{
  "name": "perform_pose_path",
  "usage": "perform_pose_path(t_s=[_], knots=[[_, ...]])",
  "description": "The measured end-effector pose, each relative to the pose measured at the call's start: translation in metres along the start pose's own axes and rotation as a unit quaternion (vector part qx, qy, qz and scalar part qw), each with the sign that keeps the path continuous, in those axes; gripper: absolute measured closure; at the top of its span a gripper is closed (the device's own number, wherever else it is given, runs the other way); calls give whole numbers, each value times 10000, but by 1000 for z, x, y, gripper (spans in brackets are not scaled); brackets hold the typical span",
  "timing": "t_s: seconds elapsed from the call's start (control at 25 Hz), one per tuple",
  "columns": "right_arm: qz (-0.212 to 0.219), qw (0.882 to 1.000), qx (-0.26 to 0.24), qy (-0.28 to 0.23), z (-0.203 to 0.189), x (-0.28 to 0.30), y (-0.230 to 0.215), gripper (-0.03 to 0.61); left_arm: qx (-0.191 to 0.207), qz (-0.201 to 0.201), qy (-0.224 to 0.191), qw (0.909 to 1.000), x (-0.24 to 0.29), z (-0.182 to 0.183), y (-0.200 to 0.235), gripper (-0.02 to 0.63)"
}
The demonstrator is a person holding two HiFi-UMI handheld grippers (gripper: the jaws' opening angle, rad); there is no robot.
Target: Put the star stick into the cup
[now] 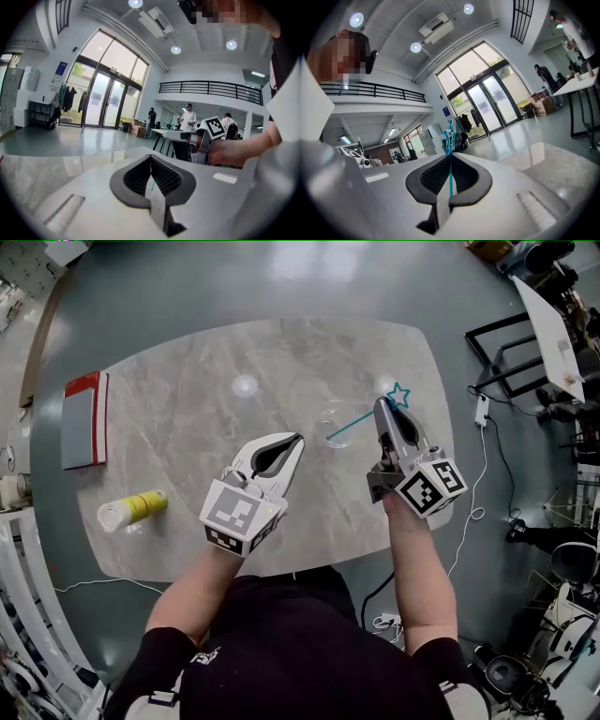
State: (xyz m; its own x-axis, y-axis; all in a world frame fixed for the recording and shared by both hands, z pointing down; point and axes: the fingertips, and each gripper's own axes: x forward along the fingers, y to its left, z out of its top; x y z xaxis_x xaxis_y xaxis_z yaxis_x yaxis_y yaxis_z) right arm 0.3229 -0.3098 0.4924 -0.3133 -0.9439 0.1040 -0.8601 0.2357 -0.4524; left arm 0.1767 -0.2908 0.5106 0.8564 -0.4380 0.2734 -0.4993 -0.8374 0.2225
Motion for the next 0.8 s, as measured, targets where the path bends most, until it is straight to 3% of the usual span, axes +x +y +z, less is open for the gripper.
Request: perform_pose_path(t_s=[0.44,0.8], knots=[[-123,9994,156,273,-37,23,-21,558,-189,153,123,9996,8,-24,12,611],[-142,9980,-125,601,-54,27,-28,557,-283,140,202,9993,11,-33,9,611]])
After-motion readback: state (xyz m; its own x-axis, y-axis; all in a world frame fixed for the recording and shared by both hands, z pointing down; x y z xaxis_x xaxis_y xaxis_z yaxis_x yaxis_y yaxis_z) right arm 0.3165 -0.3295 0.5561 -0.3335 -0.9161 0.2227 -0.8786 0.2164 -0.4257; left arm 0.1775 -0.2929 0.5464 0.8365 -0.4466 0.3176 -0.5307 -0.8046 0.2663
